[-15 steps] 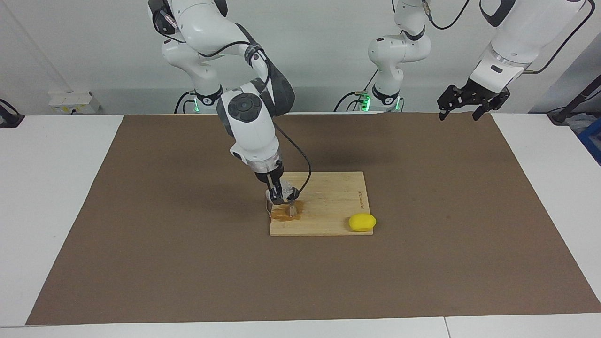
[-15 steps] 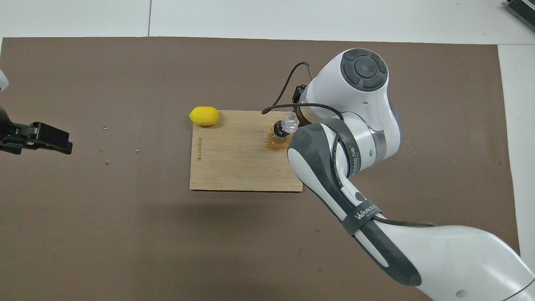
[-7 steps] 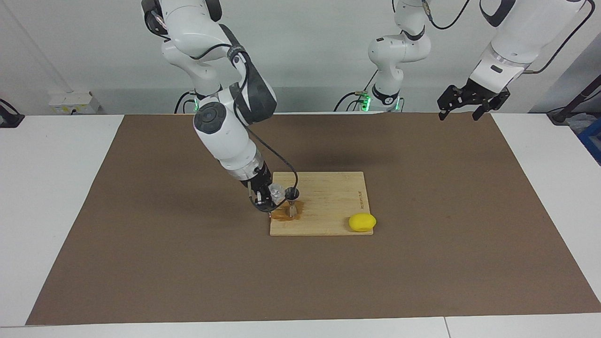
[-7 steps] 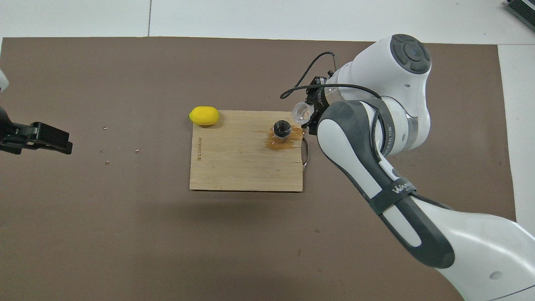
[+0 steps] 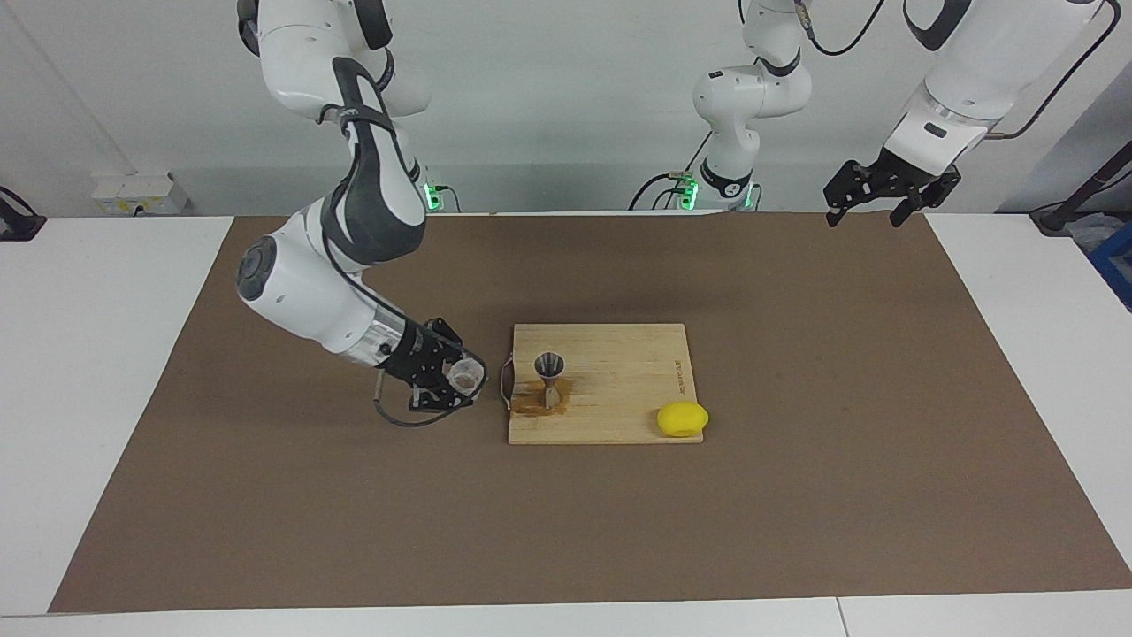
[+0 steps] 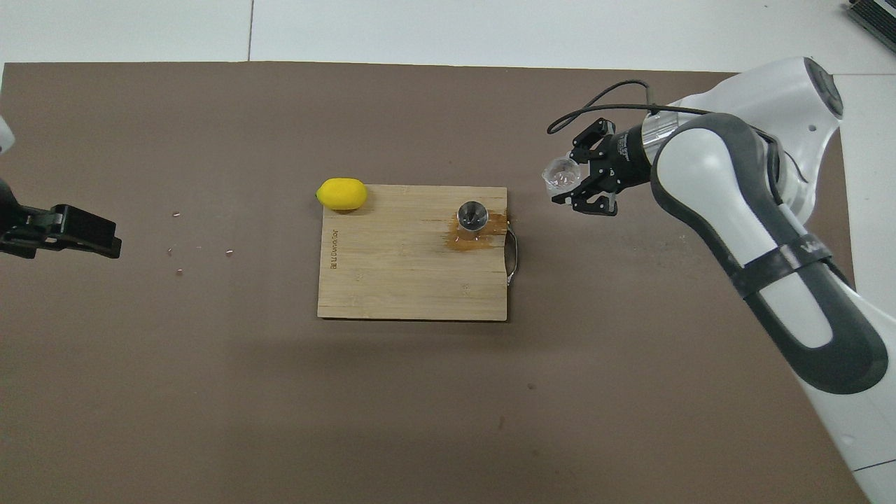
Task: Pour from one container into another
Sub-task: 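Carry the clear glass with the right gripper back toward its start spot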
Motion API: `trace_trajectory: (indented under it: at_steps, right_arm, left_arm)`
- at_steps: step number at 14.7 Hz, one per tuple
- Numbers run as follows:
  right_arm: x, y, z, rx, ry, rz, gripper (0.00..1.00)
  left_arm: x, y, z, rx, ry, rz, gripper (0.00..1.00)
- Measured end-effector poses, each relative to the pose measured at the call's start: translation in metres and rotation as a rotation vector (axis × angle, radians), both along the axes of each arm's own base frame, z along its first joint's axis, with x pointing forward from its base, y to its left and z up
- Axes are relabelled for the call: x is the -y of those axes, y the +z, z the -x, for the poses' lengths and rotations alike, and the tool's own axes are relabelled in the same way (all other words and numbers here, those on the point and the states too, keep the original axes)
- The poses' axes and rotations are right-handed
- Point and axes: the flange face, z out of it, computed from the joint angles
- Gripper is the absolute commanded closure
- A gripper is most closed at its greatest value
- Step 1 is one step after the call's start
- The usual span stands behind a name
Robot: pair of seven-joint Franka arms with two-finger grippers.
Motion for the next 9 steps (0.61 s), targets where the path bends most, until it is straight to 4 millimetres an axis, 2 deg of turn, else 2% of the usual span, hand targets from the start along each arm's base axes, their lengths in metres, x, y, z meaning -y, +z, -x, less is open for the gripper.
trace_trajectory:
  at_steps: [4,9]
  right_arm:
    - [0.082,-0.043,0.031,0.015,0.012,-0.078,1.00]
    - [0.152,-0.093,0.062,0.039,0.020,-0.147,1.00]
  left_arm:
    - [0.000,0.000,0.000,0.000,0.000,0.000,0.00]
    - [0.000,0.000,0.000,0.000,0.000,0.000,0.00]
